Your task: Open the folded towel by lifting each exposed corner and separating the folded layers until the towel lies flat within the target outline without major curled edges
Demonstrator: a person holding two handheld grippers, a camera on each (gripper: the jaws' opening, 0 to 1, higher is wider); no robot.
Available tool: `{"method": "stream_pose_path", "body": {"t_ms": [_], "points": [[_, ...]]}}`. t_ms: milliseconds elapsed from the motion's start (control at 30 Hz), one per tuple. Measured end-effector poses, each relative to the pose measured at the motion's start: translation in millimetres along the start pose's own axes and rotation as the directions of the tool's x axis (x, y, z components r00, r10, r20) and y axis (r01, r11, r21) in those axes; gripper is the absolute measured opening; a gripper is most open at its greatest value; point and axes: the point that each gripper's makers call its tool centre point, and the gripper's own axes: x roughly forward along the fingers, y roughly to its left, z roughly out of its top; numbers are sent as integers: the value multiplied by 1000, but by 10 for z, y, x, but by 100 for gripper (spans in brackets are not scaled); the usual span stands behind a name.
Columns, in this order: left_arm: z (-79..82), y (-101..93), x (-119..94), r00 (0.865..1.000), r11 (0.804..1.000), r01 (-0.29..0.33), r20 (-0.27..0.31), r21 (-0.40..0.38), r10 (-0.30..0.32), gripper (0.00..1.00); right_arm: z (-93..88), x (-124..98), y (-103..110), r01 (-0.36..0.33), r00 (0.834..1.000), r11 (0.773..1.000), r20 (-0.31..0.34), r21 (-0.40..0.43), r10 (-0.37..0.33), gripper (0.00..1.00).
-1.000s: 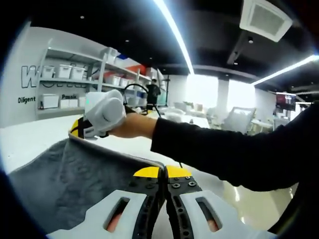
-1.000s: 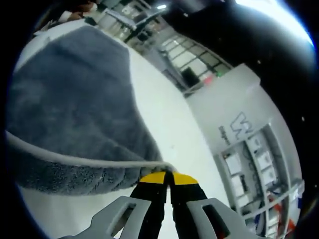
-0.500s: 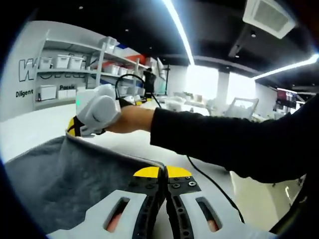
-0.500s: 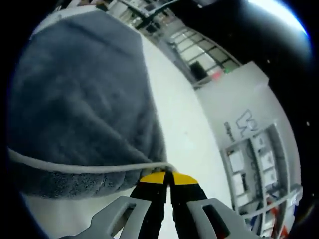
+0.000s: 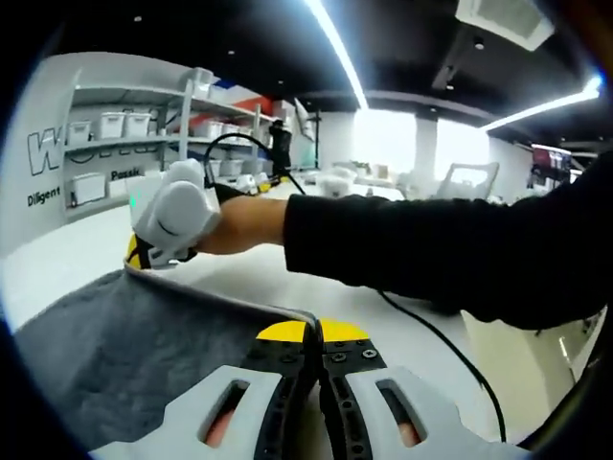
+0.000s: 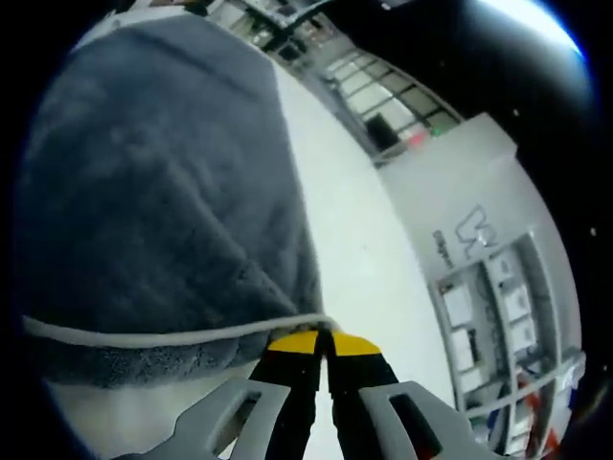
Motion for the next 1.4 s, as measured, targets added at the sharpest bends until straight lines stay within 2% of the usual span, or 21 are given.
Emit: {"method": "stream_pose_path", "body": {"t_ms": [267, 433, 533, 600, 700, 733, 867, 1067, 1100, 1200, 1233, 1300, 1333, 1400], "points": [[-75, 0, 37, 1000, 1000, 12, -18, -5, -12, 0, -87, -17, -13, 15, 1000, 999, -12, 36, -15, 2], [-101, -42, 66, 999, 1000, 28, -27, -1, -28, 0, -178, -56, -6, 36, 998, 999, -44, 2, -35, 7], [-133, -65, 91, 999, 999, 40, -37, -1, -40, 0, -246, -120, -60, 66, 997, 997, -52, 41, -64, 14], [-157, -80, 110, 998, 999, 49, -45, -6, -49, 0, -300, -190, -134, 121, 992, 988, -58, 92, -116, 16], [-189, -110, 139, 996, 998, 60, -59, -2, -60, 0, -522, -322, -199, 149, 977, 988, -158, 46, -140, 20], [-195, -122, 148, 996, 998, 64, -64, 0, -64, 0, -562, -393, -266, 185, 969, 981, -174, 49, -174, 21], [-202, -163, 168, 995, 997, 76, -72, 3, -76, 0, -531, -496, -336, 219, 973, 956, -121, 193, -198, 21], [-249, -194, 170, 991, 995, 95, -93, 7, -94, 2, -594, -503, -338, 238, 967, 950, -141, 205, -212, 25], [-240, -191, 166, 992, 996, 94, -87, 12, -92, 4, -589, -505, -326, 237, 967, 950, -140, 205, -211, 25], [-164, -203, 132, 994, 995, 98, -57, 33, -96, 31, -577, -532, -337, 240, 967, 947, -141, 215, -214, 29], [-118, -206, 94, 995, 994, 97, -43, 53, -95, 40, -564, -542, -362, 247, 966, 941, -135, 229, -221, 30], [-32, -208, 11, 995, 993, 96, -12, 75, -95, 50, -533, -567, -402, 252, 966, 931, -124, 263, -227, 31], [3, -198, -32, 995, 993, 95, 1, 76, -95, 59, -523, -590, -434, 265, 963, 923, -124, 280, -239, 33], [81, -159, -138, 995, 993, 96, 26, 68, -98, 70, -483, -647, -495, 281, 959, 911, -119, 302, -256, 39]]}}
